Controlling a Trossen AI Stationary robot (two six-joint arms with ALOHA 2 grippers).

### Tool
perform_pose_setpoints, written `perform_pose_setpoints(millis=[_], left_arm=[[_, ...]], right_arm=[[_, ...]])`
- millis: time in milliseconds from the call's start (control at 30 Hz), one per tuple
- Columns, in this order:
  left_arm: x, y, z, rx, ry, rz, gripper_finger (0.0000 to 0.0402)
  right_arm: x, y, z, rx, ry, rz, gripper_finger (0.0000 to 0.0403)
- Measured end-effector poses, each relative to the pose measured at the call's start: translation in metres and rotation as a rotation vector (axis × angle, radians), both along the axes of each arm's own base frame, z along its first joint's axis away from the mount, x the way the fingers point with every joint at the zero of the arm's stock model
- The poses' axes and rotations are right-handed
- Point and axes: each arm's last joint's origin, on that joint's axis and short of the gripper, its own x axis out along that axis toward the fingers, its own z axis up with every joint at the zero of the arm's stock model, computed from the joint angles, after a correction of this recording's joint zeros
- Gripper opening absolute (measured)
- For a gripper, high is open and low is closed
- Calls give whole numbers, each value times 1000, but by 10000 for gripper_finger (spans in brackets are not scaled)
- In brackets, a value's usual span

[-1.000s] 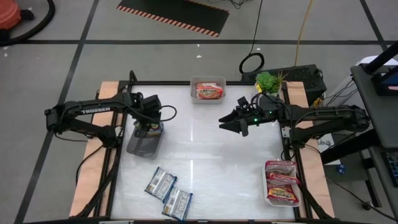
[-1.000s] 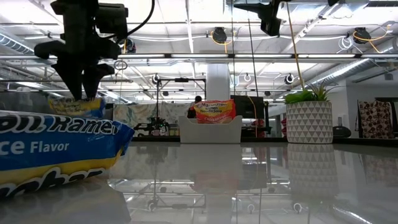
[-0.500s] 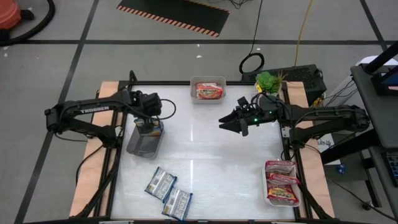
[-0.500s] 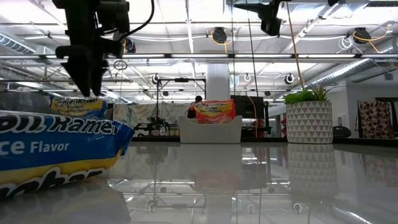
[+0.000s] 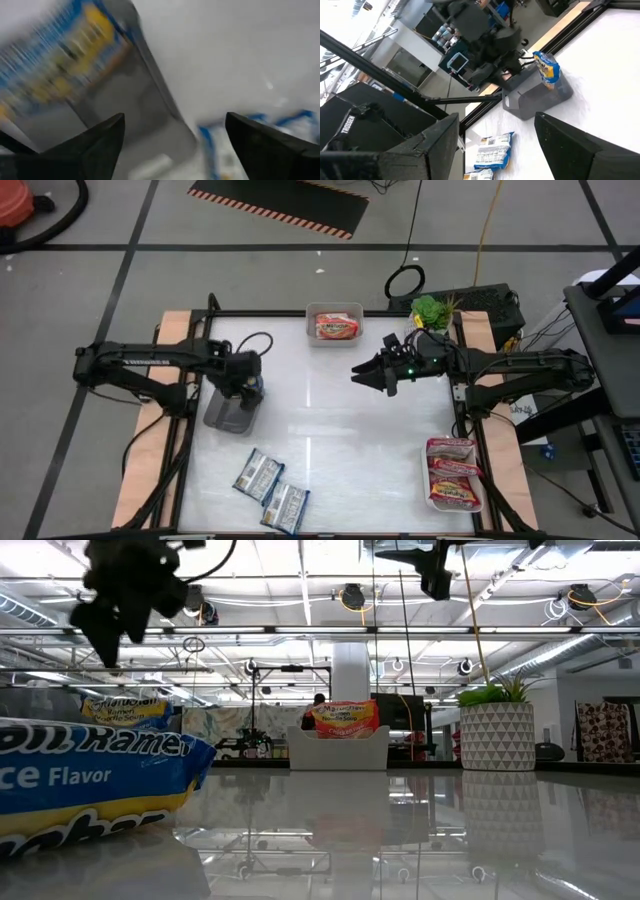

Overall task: Sort Maruchan noodles
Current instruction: Put the left blue noodle pack into the black bin

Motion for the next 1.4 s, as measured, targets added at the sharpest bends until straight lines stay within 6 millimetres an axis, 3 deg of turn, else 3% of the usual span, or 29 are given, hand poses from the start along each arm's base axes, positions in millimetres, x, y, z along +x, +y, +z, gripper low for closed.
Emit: perform_pose_setpoints(millis=[433,633,967,1200,1400], left_arm=[[5,-95,20,-284,-22,268,262],[3,-136,9,-293,48,317,248],[11,-209,-18,-403,47,221,231],[13,-243,-41,-430,73,204,230],[17,-257,-58,-465,136,257,230]], right_arm=[[0,2,-3,6,31,29,254],[-2,5,-11,16,117,71,254],[-5,10,-15,-38,138,288,254],[-8,15,-17,-11,143,475,254],[-14,16,-29,-159,211,541,254]])
